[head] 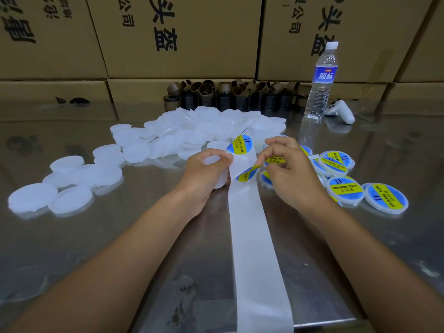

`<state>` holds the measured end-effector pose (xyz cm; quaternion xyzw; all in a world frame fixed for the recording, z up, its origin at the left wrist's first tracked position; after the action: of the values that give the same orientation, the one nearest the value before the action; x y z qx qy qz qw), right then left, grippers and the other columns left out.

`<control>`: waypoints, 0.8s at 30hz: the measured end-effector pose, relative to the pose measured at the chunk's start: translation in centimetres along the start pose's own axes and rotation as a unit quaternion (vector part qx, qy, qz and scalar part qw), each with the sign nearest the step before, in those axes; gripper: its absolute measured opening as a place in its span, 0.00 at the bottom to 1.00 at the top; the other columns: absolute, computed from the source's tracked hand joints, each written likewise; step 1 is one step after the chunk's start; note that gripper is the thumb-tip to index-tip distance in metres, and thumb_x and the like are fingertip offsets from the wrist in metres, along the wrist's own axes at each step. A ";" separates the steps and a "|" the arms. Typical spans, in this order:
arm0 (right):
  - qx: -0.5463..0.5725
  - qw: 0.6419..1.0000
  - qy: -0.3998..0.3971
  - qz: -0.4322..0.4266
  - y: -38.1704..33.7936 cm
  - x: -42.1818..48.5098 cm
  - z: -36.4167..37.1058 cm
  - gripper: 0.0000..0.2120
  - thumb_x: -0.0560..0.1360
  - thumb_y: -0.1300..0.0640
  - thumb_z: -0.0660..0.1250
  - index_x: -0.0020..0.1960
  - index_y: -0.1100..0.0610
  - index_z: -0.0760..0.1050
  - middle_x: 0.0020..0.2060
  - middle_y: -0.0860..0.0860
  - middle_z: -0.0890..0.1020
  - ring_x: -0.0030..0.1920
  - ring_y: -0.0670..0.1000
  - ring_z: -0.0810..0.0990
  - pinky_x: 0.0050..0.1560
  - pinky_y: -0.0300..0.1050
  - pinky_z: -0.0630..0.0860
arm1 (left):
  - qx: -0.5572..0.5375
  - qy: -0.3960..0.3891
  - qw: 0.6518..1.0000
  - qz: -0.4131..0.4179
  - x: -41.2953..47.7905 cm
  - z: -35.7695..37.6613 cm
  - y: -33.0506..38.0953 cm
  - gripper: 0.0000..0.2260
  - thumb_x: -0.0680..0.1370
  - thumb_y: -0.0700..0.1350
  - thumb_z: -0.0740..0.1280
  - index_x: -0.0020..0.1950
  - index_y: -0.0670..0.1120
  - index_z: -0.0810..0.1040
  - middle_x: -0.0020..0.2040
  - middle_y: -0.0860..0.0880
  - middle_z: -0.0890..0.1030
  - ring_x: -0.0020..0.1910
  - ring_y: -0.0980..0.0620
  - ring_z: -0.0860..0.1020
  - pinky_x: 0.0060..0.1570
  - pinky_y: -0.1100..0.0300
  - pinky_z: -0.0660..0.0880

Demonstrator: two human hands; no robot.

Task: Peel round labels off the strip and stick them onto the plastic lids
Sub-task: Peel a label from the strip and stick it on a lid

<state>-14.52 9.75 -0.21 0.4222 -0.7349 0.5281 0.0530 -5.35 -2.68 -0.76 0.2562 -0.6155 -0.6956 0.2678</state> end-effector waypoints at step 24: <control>0.018 0.987 -0.159 0.017 0.1 -0.9 1.3 0.40 0.77 0.65 0.60 0.67 0.25 0.45 0.67 0.47 0.70 0.35 0.44 0.78 0.48 0.37 0.73 | -0.061 0.034 0.998 -0.006 0.7 -0.6 0.2 0.05 0.80 0.42 0.65 0.49 0.41 0.76 0.39 0.46 0.80 0.33 0.51 0.79 0.36 0.62 0.78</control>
<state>-13.49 9.21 -1.30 0.4895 -0.7313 0.4680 -0.0815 -5.41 -3.57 -0.67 0.2667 -0.5607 -0.7244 0.2996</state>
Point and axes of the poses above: each hand's wrist, its own x-axis towards the middle knuckle, its own z-axis out of the palm, y = z × x, the point moved 1 cm from there along x, towards the middle knuckle
